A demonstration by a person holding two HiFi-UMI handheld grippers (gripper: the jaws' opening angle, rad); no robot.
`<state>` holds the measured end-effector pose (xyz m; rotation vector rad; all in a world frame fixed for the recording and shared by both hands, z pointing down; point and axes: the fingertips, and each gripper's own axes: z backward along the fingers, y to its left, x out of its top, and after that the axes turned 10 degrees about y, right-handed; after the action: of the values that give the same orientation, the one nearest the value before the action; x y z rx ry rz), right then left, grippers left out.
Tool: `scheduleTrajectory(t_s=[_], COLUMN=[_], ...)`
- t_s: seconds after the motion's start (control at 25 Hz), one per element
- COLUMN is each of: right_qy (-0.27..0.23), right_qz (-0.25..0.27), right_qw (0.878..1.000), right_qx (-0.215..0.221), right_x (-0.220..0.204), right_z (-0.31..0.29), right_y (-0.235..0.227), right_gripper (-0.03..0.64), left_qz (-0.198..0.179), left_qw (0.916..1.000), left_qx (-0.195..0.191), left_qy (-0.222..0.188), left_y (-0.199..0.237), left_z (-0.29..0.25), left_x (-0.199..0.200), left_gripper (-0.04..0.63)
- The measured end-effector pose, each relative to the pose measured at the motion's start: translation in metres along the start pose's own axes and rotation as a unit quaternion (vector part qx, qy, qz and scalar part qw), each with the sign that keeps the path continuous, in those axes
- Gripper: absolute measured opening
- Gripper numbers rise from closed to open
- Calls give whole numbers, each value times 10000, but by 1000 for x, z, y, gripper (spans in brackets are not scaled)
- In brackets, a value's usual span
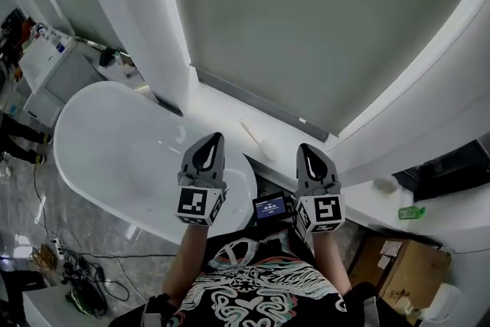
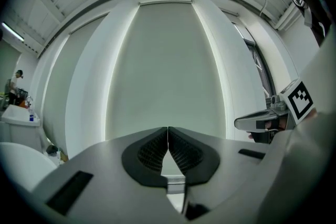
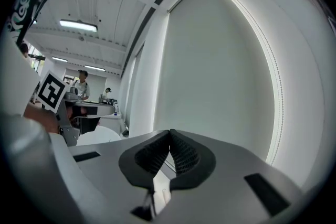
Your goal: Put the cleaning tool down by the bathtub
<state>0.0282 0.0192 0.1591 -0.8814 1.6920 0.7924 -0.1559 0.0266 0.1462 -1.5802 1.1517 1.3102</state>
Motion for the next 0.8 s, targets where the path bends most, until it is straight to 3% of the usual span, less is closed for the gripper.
scheduleTrajectory(t_s=[0.12, 0.24, 0.6, 0.8], right_qy=[-56, -79, -72, -23], right_qz=[58, 51, 81, 74], right_qw=[10000, 10000, 9999, 10000], right_qx=[-4, -21, 10, 3], right_x=[4, 6, 7, 3], right_z=[0, 3, 5, 4], right_y=[6, 10, 14, 10], right_gripper=[26, 26, 26, 26], left_qz=[-180, -128, 71, 166], left_qw=[9996, 9994, 9995, 9997], left_qx=[190, 316, 181, 132], left_qy=[63, 60, -253, -98], left_y=[2, 6, 9, 10], left_z=[4, 10, 19, 16], left_x=[2, 2, 9, 0], left_gripper=[20, 20, 20, 20])
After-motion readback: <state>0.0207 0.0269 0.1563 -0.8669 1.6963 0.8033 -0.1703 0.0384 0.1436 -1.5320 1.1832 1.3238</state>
